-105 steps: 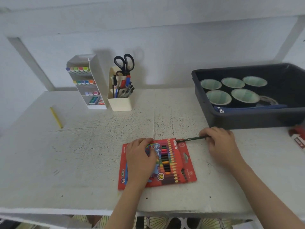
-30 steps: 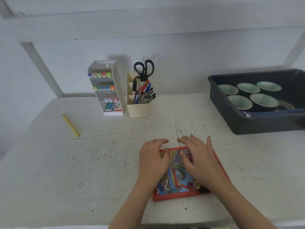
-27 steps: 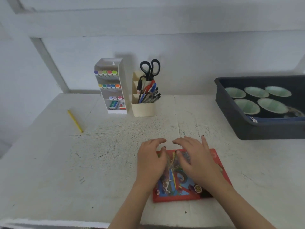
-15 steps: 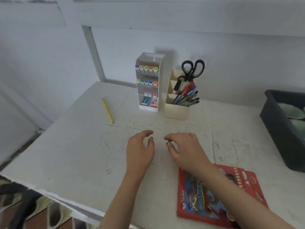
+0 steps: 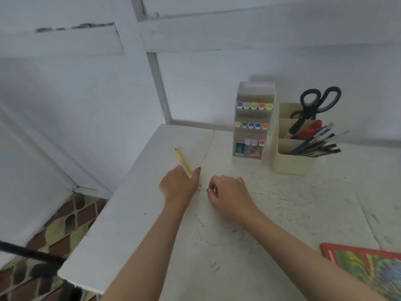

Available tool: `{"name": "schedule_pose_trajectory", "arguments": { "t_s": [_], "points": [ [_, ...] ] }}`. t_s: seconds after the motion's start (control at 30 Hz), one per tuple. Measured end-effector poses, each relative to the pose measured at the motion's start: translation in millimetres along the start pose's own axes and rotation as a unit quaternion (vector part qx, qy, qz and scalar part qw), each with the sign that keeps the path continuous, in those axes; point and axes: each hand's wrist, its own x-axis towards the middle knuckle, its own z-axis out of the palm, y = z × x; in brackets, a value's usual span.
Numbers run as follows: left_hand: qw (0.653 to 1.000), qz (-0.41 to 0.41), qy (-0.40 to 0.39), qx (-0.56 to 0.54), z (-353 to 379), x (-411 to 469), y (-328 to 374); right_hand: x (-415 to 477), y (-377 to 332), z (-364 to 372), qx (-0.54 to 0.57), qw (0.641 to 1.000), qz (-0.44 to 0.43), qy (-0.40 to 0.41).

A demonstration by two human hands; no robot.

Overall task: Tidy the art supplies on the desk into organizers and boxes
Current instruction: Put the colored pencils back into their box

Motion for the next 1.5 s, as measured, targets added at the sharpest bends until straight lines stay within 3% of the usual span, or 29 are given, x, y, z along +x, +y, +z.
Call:
{"name": "schedule_pose_trajectory", "arguments": {
  "t_s": [0.27, 0.43, 0.63, 0.83, 1.13, 1.3, 1.5],
  "points": [
    [0.992, 0.096, -0.072, 0.034, -19, 3, -3, -10, 4, -3, 0.019, 0.999, 0.018, 0.038],
    [0.967, 0.2, -0.16, -0.006, -52, -39, 0, -32, 10, -24, 0.029, 0.997, -0.01, 0.077],
    [0.918, 0.276, -0.269, -0.096, -74, -77, 20, -86, 33, -63, 0.059, 0.997, -0.025, 0.047],
    [0.893, 0.321, -0.273, -0.159, -57, -109, 76, -145, 76, -104, 0.053, 0.997, 0.036, 0.048],
    [0.871, 0.408, -0.214, -0.171, -9, -178, 167, -231, 156, -152, 0.036, 0.98, 0.165, 0.108],
    [0.872, 0.417, -0.195, -0.168, 21, -213, 198, -273, 200, -169, 0.022, 0.961, 0.227, 0.156],
    [0.882, 0.394, -0.192, -0.173, 44, -239, 221, -298, 236, -178, -0.042, 0.948, 0.282, 0.142]
  ]
}}
